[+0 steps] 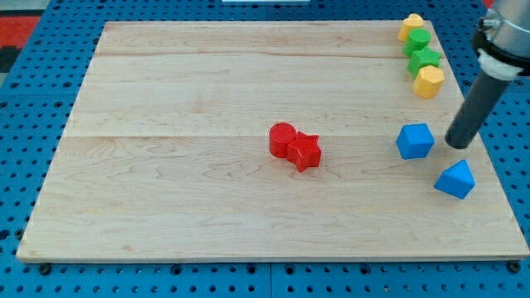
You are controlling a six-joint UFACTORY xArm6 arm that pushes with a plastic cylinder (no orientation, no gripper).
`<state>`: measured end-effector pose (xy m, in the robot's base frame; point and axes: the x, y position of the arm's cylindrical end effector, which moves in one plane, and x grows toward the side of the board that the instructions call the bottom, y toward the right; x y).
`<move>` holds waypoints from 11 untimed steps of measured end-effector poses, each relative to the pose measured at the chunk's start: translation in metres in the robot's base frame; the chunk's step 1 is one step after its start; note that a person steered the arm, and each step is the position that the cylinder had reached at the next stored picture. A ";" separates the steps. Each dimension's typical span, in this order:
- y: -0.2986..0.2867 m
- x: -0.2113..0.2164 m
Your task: Slide the blue triangle towards the blue cube
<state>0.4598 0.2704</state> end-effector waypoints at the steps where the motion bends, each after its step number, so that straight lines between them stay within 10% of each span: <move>1: 0.039 0.014; 4: 0.050 0.118; 11: -0.025 0.051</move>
